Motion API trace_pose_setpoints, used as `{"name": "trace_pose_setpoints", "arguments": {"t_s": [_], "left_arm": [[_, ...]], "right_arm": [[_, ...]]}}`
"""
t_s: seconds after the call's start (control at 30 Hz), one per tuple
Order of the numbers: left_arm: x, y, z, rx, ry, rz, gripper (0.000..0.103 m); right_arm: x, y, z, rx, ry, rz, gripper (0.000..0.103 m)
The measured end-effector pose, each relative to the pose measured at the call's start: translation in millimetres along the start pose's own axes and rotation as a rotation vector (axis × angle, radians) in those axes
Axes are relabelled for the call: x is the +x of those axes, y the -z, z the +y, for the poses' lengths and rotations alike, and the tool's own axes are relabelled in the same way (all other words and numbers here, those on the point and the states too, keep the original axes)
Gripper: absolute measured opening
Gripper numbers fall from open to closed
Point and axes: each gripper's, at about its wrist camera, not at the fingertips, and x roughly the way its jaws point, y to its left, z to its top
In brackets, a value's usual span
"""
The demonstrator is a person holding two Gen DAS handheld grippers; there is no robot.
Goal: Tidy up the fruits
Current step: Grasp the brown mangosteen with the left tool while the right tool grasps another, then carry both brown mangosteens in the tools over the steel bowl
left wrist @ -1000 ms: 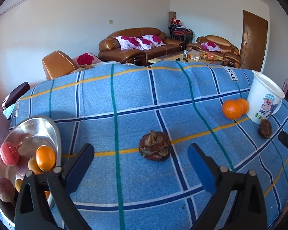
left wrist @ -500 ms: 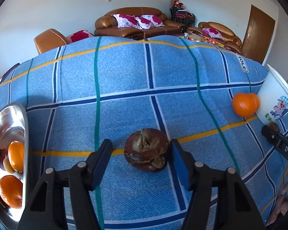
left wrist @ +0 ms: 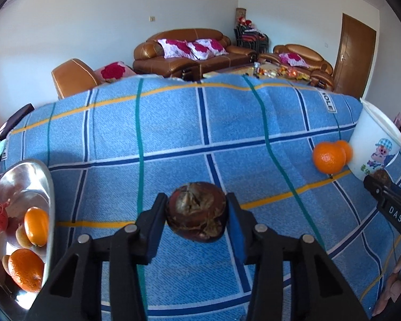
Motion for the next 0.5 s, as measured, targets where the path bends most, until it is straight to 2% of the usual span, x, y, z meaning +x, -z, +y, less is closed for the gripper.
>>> {"name": "trace_pose_setpoints", "arguments": {"t_s": [0.13, 0.27, 0.5], "left_arm": [[-22, 3, 3, 0.006, -0.027, -0.11, 0.046], [-37, 5, 4, 0.012, -0.035, -0.162, 0.046], [-54, 17, 5, 0.013, -0.016, -0.184, 0.046]], "right_arm": [[-30, 7, 9, -0.037, 0.018, -0.125, 0.043], [-52, 16, 15, -0.051, 0.021, -0.2, 0.043], [-71, 30, 24, -0.068, 0.004, -0.228, 0.043]]}}
